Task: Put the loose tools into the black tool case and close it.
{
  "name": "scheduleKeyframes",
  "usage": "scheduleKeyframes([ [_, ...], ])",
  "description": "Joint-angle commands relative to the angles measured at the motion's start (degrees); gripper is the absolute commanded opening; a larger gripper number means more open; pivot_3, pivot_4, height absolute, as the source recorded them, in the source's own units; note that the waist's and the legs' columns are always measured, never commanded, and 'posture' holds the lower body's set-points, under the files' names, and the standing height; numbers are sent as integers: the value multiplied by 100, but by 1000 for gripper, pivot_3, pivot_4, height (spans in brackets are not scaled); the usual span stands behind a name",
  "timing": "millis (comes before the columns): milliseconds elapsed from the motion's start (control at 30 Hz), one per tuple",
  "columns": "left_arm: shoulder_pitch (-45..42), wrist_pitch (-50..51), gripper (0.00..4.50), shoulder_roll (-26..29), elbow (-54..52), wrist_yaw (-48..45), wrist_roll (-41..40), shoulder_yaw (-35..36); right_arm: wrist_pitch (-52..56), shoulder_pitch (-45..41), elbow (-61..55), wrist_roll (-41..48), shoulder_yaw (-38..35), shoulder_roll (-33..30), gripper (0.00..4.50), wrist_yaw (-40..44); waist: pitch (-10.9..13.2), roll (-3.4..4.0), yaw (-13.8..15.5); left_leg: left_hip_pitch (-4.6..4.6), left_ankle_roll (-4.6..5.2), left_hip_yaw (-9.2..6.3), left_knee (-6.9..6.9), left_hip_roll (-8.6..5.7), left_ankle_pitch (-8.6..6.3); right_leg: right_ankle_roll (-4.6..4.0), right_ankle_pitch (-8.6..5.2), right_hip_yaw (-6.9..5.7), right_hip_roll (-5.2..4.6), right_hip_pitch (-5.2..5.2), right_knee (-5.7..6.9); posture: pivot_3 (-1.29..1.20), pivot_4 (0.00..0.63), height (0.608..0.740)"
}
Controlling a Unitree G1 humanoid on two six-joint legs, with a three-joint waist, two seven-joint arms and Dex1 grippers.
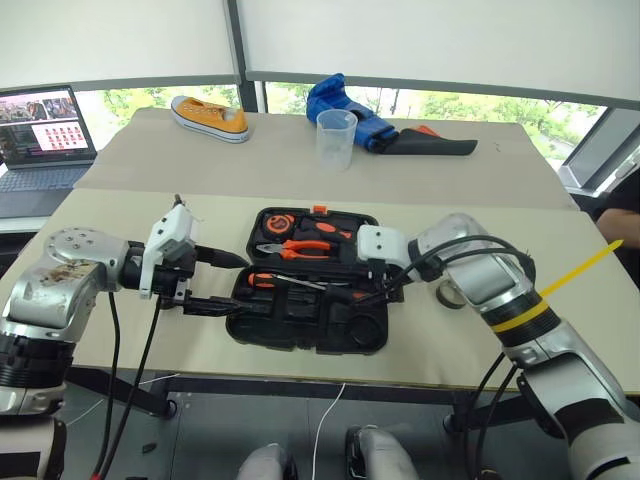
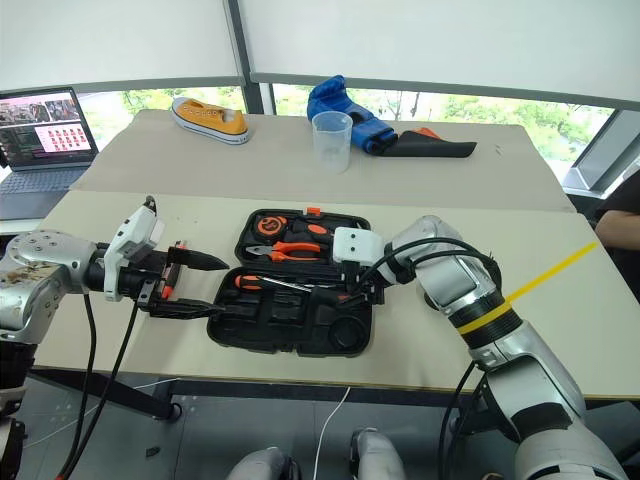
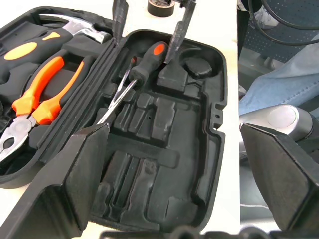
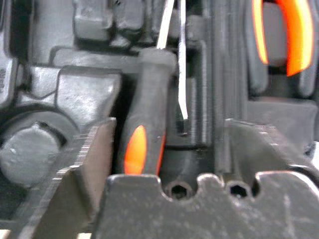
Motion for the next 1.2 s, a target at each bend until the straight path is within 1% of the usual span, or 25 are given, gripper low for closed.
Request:
scheduleKeyframes([
  [33,-133,-127,4500,54,-21,-46,14,66,446,-71,-312,354,-342,81,4485,-58,0,0,-8,0,-1,-1,0,0,1,0,0,0,0,0,2,0,150,724],
  [67,-140,-144,4500,50,-3,-49,26,55,480,-63,-332,378,-338,80,3932,-81,0,0,-6,0,-1,-1,1,-1,1,0,0,0,-1,0,4,0,150,724],
  [100,-149,-158,4500,47,16,-54,35,46,500,-63,-343,396,-328,76,3766,-102,0,0,-5,0,-1,0,2,-1,1,0,0,0,-2,0,5,0,150,724],
  [200,-177,-190,4500,36,59,-62,63,27,519,-17,-399,424,-324,67,2712,-166,0,0,3,0,-1,0,3,-3,1,0,0,0,-4,0,6,0,150,724],
  [233,-189,-203,4500,31,73,-63,75,20,548,-3,-427,446,-338,67,2484,-179,0,0,3,0,-1,1,3,-2,1,0,0,0,-4,0,6,0,150,724],
  [433,-254,-276,4500,-4,149,-59,154,-6,556,-21,-237,464,-316,113,2484,-324,0,0,2,0,-1,4,2,-2,1,0,0,0,-2,0,5,0,150,724],
  [533,-259,-287,4500,-2,145,-55,157,-15,550,-25,-85,468,-259,145,1745,-378,0,0,-1,1,-1,5,2,-3,1,0,0,0,-2,0,6,0,150,724],
  [567,-267,-295,4500,-2,154,-57,163,-21,507,-16,-28,441,-215,151,1367,-395,0,0,-2,1,-1,5,1,-2,1,0,0,0,-2,0,6,0,150,724],
  [600,-277,-303,4500,-1,166,-59,171,-29,465,-8,22,417,-174,158,1095,-411,0,0,-3,1,-1,6,2,-2,1,0,0,0,-2,0,6,0,150,724],
  [800,-317,-328,4500,10,189,-65,202,-50,369,-22,290,331,-5,242,1095,-424,0,0,-9,1,-1,7,1,-2,1,0,0,0,-2,0,5,0,150,724],
  [1000,-300,-351,4500,39,180,-73,223,-43,325,11,235,301,91,280,1095,-345,0,0,-40,2,-1,5,1,-1,1,0,0,0,-2,0,7,0,150,724],
  [1133,-296,-373,4500,58,194,-88,237,-34,322,74,-56,421,64,153,157,-114,-1,0,-70,5,-1,3,1,-1,1,0,0,1,-2,0,9,0,150,724],
  [1167,-300,-376,4500,60,201,-92,243,-33,317,79,-97,424,70,128,45,-82,-1,0,-75,6,-1,1,1,-1,1,0,0,1,-1,1,9,0,150,724],
  [1200,-308,-382,4500,60,212,-97,251,-34,299,78,-115,403,81,114,45,-89,0,0,-76,6,-1,0,1,-1,1,0,0,1,-1,1,9,0,150,724],
])
